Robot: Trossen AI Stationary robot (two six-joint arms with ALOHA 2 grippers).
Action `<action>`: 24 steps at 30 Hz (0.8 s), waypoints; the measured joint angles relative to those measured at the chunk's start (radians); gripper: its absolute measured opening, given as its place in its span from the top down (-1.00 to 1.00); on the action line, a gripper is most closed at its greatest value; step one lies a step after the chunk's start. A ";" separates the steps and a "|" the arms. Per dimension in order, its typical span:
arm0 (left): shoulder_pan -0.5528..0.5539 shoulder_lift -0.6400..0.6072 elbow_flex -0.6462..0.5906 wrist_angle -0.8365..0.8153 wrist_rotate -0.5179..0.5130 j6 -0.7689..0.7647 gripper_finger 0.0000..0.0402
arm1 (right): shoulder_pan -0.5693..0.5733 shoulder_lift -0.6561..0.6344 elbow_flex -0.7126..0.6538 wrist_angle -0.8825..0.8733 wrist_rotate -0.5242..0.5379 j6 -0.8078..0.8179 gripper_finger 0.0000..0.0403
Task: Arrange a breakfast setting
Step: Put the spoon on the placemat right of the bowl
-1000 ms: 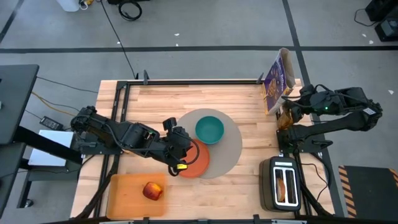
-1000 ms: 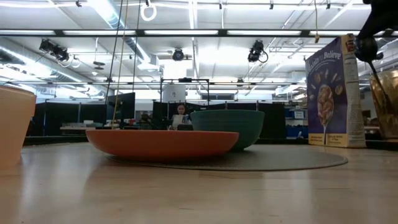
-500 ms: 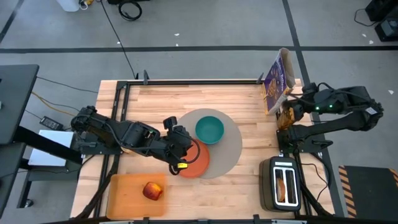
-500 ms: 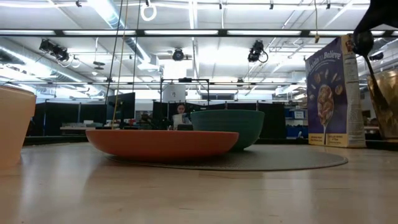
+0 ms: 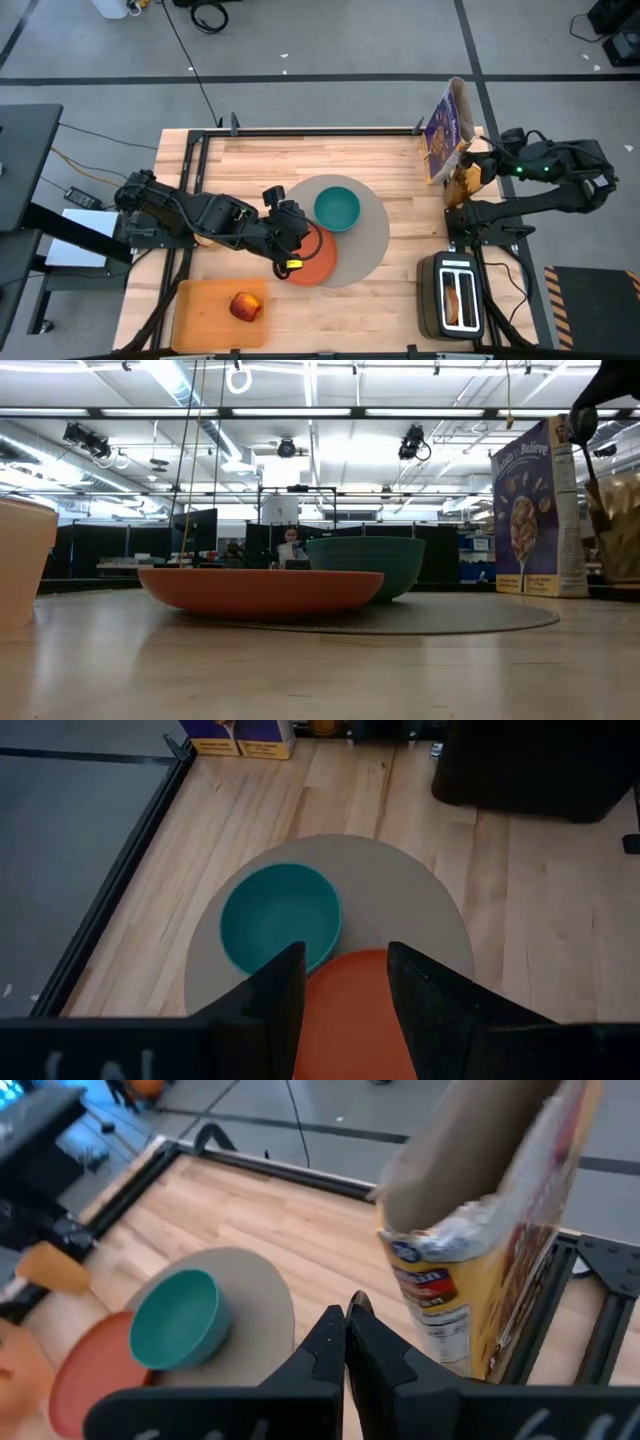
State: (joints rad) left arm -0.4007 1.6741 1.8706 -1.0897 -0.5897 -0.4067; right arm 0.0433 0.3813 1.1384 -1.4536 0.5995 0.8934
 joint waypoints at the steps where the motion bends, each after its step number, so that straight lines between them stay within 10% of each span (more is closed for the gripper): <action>1: 0.000 0.000 0.000 0.000 0.000 0.000 0.25 | 0.000 -0.011 -0.010 0.012 0.003 0.005 0.95; 24: 0.000 0.000 0.000 0.001 0.000 0.018 0.25 | 0.000 -0.128 -0.289 0.151 -0.103 0.034 0.95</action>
State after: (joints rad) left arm -0.4011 1.6741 1.8706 -1.0886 -0.5896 -0.3885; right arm 0.0433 0.2536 0.8493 -1.3024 0.4962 0.9269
